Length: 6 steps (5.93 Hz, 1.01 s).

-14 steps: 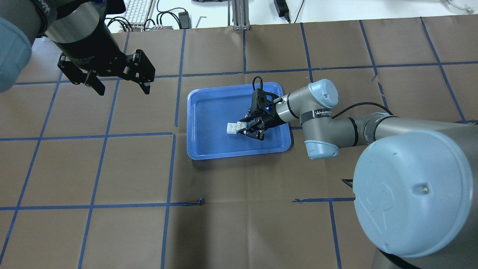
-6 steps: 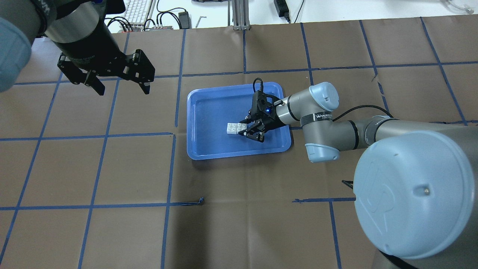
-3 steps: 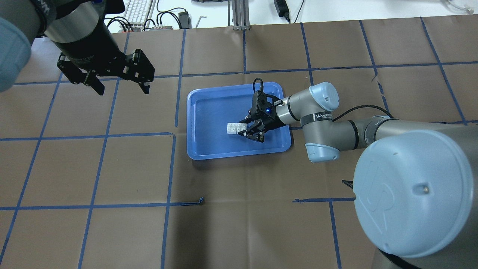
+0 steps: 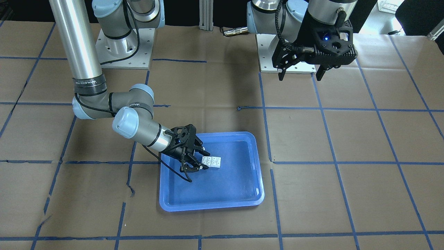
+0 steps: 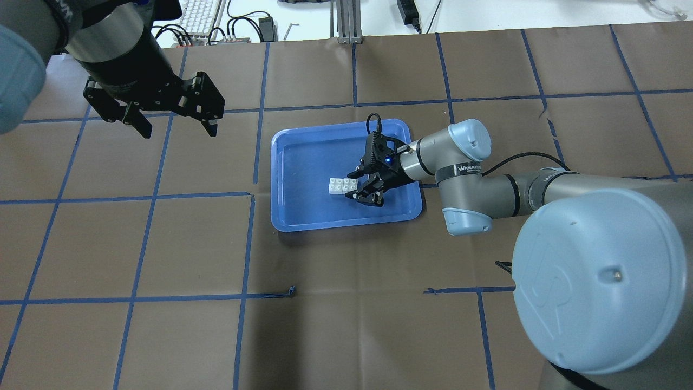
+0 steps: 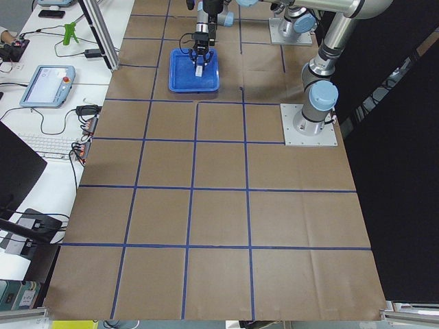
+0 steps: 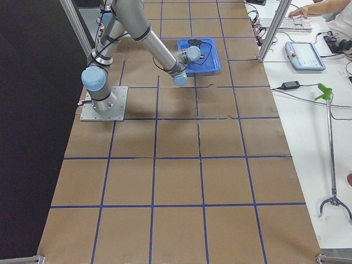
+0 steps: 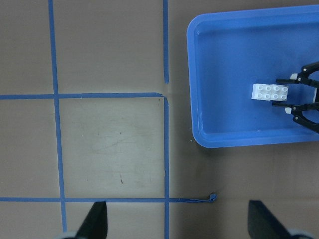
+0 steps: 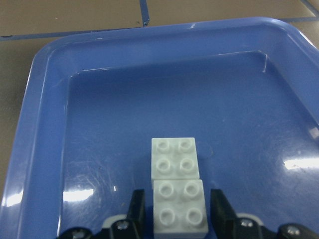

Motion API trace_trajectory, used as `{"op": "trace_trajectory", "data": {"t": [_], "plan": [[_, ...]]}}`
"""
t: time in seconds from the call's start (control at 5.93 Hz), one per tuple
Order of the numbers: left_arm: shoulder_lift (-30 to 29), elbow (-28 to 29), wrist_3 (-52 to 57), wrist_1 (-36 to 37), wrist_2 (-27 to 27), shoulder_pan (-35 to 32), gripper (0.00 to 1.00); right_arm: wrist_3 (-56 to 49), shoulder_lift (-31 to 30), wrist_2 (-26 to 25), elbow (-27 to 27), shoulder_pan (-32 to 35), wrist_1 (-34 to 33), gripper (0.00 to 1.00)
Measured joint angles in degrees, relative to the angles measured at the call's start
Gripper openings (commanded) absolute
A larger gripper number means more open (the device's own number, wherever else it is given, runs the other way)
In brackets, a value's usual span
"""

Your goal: Assemble white blocks and place on blue tray

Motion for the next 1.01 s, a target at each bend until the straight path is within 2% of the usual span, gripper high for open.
{"op": "trace_trajectory", "data": {"t": [0.17, 0.34, 0.67, 0.84, 1.01], "plan": [[0.03, 0.00, 0.00, -0.02, 0.00, 0.02, 0.99, 0.00, 0.00, 0.04, 0.00, -0.01, 0.00, 0.75], [0.06, -0.02, 0.00, -0.06, 0.00, 0.03, 0.99, 0.00, 0.00, 0.06, 0.00, -0.02, 0.03, 0.99], [0.15, -0.04, 0.00, -0.11, 0.00, 0.01, 0.99, 1.57, -0.54, -0.88, -0.65, -0.06, 0.32, 1.00], [0.17, -0.04, 0.00, -0.12, 0.00, 0.00, 0.99, 5.29, -1.82, -3.67, -1.59, -0.10, 0.89, 1.00], [0.17, -0.05, 0.00, -0.12, 0.00, 0.00, 0.99, 10.04, -5.13, -8.88, -2.52, -0.15, 5.33, 1.00]]}}
